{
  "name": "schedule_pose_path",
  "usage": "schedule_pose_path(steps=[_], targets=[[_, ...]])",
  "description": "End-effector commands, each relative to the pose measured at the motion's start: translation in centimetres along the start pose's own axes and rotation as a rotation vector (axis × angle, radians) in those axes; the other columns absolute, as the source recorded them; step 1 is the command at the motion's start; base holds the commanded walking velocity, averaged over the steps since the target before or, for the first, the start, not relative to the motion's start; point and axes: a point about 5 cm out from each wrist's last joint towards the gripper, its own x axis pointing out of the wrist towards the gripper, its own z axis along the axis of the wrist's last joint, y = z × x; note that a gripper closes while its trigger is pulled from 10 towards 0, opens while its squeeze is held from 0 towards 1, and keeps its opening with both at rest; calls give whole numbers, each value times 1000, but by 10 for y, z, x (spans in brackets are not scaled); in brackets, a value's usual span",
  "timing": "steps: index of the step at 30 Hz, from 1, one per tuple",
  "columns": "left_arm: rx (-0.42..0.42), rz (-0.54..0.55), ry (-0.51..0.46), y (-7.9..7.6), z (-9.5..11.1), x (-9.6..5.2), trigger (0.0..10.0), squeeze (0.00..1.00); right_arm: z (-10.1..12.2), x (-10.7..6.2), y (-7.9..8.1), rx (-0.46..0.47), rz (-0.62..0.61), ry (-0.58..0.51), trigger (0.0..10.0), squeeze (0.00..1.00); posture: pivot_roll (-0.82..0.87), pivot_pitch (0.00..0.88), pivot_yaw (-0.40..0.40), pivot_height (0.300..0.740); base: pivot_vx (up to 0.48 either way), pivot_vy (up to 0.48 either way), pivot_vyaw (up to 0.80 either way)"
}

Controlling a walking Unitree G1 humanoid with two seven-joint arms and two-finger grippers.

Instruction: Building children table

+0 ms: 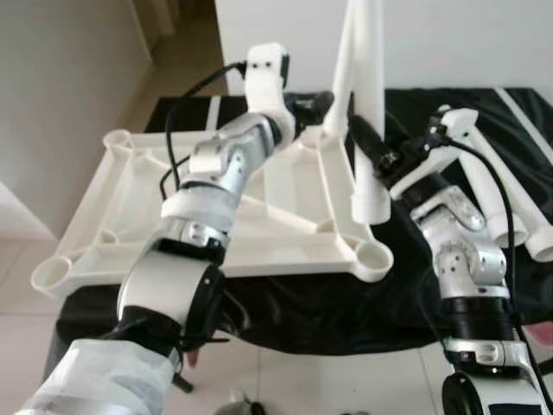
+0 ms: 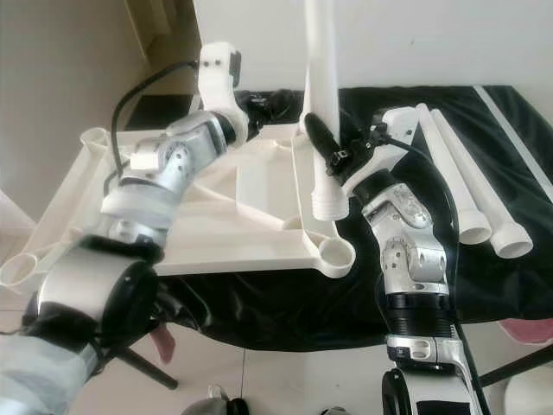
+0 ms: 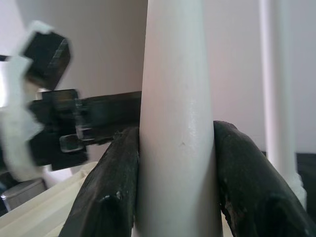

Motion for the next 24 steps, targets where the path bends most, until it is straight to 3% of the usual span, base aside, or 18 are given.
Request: schedule_pose_path(steps=[1,8,24], targets=[[35,-45,-18,0,9,1,10000,0,0,-1,6,13,45,-1,10000,0,-33,0,40,740,0,0,0],[64,-91,-72,-11,33,8,10000,0,-11,2,12,13,82,45,10000,0,-29,0,36,740,0,0,0],[40,-230,-153,-41,53,15,10000,0,-33,5,13,5,11,137,10000,0,-32,0,32,740,0,0,0]])
